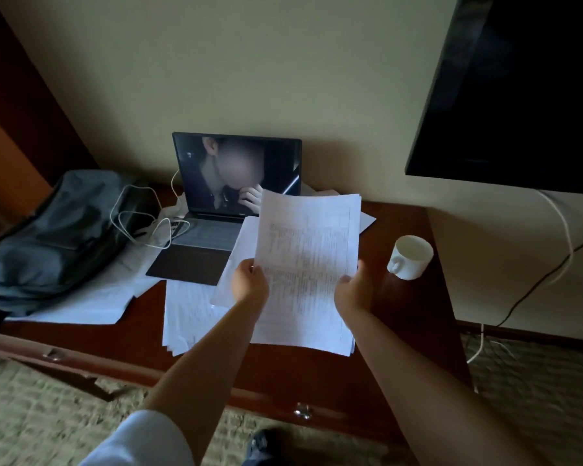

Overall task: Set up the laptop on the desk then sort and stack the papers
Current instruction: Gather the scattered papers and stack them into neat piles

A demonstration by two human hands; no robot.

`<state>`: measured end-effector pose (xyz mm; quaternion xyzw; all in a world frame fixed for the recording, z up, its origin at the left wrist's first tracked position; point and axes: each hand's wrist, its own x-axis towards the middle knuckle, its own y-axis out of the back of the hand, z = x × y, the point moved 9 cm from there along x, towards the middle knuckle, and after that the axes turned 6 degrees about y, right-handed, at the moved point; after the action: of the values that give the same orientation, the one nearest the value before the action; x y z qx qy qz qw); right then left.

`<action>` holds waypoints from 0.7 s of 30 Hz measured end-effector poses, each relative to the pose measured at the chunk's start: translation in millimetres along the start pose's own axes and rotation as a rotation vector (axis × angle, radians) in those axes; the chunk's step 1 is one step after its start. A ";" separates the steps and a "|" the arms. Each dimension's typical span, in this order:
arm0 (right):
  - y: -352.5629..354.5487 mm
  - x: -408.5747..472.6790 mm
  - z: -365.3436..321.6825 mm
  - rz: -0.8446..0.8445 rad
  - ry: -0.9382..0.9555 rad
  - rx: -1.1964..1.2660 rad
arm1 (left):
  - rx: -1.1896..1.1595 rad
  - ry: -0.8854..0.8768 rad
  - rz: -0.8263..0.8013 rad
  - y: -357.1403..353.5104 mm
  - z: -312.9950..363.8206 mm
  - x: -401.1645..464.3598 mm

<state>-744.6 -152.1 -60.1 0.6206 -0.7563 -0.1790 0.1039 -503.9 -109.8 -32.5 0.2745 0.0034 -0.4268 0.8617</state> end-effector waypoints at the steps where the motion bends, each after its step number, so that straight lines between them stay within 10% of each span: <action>1: -9.8 5.7 -2.5 -0.004 -0.009 0.001 | 0.010 0.004 0.017 6.9 2.1 12.6; 21: -135.2 73.7 24.5 -0.055 -0.288 -0.546 | 0.497 0.044 -0.115 -4.5 -35.7 196.3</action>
<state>-647.4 -242.9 -141.3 0.5581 -0.6702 -0.4645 0.1535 -374.3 -239.1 -112.1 0.4866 -0.0672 -0.4569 0.7416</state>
